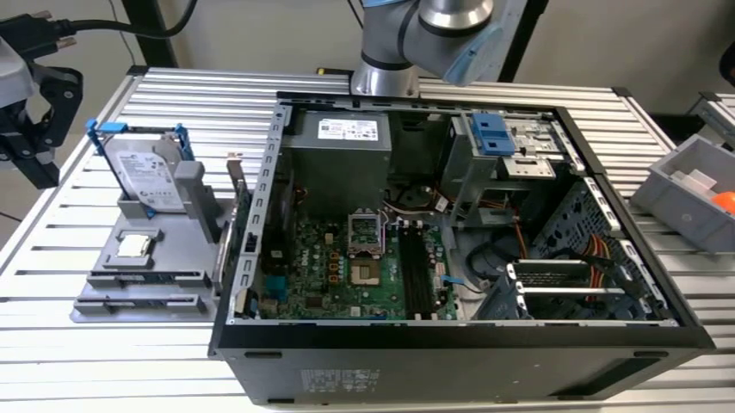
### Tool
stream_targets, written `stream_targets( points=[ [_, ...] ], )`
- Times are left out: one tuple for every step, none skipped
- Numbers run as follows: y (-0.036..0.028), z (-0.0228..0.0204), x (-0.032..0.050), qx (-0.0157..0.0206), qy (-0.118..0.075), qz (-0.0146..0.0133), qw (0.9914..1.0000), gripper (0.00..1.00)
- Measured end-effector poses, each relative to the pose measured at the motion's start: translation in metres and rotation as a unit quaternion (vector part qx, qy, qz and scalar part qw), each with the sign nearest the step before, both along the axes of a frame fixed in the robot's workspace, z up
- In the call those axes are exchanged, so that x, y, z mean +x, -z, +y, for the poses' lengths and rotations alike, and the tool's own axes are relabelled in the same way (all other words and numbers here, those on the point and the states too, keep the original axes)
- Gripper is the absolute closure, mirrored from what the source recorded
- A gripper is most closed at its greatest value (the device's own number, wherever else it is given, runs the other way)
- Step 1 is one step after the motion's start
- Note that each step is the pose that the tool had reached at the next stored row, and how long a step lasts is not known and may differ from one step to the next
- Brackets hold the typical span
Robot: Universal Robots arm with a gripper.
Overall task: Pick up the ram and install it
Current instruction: 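Pick up the ram and move it above insertion slot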
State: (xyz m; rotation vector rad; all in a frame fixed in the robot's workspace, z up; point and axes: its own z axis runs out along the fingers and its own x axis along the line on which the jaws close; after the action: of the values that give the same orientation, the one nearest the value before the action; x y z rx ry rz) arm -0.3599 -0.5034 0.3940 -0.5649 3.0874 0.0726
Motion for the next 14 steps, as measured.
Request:
stream_targets(
  points=[
    [0.0000, 0.0000, 0.0000, 0.0000, 0.000, 0.0000, 1.00000, 1.00],
    [0.0000, 0.0000, 0.0000, 0.0000, -0.001, 0.0000, 1.00000, 1.00],
    [0.0000, 0.0000, 0.0000, 0.0000, -0.001, 0.0000, 1.00000, 1.00],
    [0.0000, 0.0000, 0.0000, 0.0000, -0.002, 0.0000, 1.00000, 1.00],
    [0.0000, 0.0000, 0.0000, 0.0000, -0.002, 0.0000, 1.00000, 1.00],
    [0.0000, 0.0000, 0.0000, 0.0000, -0.002, 0.0000, 1.00000, 1.00],
    [0.0000, 0.0000, 0.0000, 0.0000, -0.003, 0.0000, 1.00000, 1.00],
    [0.0000, 0.0000, 0.0000, 0.0000, -0.003, 0.0000, 1.00000, 1.00],
    [0.0000, 0.0000, 0.0000, 0.0000, -0.003, 0.0000, 0.99999, 1.00],
    [0.0000, 0.0000, 0.0000, 0.0000, -0.004, 0.0000, 0.99999, 1.00],
    [0.0000, 0.0000, 0.0000, 0.0000, -0.004, 0.0000, 0.99999, 1.00],
    [0.0000, 0.0000, 0.0000, 0.0000, -0.004, 0.0000, 0.99999, 1.00],
    [0.0000, 0.0000, 0.0000, 0.0000, -0.004, 0.0000, 0.99999, 1.00],
    [0.0000, 0.0000, 0.0000, 0.0000, -0.005, 0.0000, 0.99999, 1.00]
  ],
)
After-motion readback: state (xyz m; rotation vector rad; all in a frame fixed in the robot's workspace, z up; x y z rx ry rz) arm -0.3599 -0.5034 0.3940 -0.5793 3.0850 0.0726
